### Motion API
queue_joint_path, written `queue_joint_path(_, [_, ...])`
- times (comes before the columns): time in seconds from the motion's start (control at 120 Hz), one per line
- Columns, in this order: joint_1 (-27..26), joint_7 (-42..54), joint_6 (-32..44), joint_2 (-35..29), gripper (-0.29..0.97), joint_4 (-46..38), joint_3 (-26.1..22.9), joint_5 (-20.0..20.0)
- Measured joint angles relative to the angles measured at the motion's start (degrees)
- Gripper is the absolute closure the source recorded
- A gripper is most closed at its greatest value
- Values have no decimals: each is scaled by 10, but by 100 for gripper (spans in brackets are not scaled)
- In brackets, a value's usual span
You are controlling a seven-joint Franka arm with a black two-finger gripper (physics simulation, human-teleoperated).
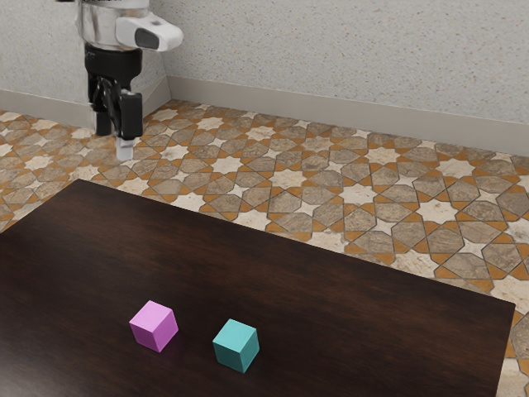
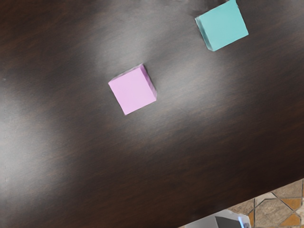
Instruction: Pick up the blue block with one arm, and put the blue block on the pink block with one arm
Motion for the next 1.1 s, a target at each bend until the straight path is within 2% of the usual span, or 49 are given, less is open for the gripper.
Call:
queue_joint_path(0.142, [-20,44,89,1,0,-12,-4,20])
queue_joint_path(0.233, [-29,70,138,-2,0,-76,-5,22])
queue_joint_path(0.308, [-35,101,184,3,0,-134,-5,6])
queue_joint_path(0.483, [-37,208,259,18,0,-185,-6,-20])
queue_joint_path(0.642, [-22,309,350,10,0,-276,-5,-42])
queue_joint_path(0.875, [-35,419,489,8,0,-380,-5,-70])
queue_joint_path(1.1, [-45,492,570,43,0,-416,-6,-98])
